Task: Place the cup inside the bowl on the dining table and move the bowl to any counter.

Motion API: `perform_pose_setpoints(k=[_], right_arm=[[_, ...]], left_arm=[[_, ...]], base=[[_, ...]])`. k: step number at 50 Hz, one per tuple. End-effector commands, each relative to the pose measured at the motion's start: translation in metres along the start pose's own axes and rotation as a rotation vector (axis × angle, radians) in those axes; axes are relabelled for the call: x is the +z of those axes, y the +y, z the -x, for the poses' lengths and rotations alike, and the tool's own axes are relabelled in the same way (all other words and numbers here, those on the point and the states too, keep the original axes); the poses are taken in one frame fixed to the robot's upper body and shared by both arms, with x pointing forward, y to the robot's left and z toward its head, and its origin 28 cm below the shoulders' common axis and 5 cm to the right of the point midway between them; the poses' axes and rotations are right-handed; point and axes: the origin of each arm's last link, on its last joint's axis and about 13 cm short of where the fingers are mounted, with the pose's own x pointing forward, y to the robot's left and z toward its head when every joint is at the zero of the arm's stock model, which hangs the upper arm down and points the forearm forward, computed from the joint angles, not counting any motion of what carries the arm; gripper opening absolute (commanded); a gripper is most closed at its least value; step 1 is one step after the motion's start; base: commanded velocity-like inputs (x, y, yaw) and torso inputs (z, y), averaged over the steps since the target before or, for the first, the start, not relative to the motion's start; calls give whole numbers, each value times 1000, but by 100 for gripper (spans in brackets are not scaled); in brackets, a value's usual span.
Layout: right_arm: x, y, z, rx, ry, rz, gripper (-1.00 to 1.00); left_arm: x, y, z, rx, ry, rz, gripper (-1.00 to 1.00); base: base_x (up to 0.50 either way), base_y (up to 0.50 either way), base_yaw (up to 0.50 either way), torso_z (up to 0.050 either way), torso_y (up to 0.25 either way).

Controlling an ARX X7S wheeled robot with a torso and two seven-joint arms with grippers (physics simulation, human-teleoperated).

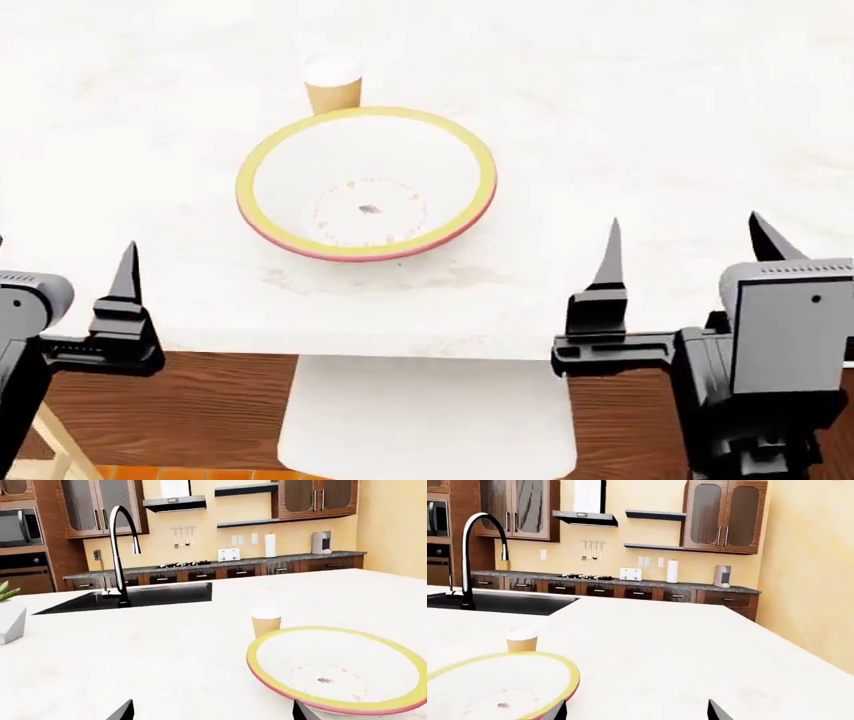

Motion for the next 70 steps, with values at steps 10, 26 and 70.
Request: perform_pose_setpoints(k=[10,26,70], right_arm=[[18,-13,-8,37,42,-48,100],[13,-13,-3,26,61,-30,100],[26,-1,-7,224,176,-8,100]], left_arm=[[12,20,-9,-9,52,-61,100],[6,26,-6,13,64,-41,100],[-11,18,-2,-14,100,-31,100]], base=[[500,16,0,0,0],[500,52,0,0,0],[318,153,0,0,1]])
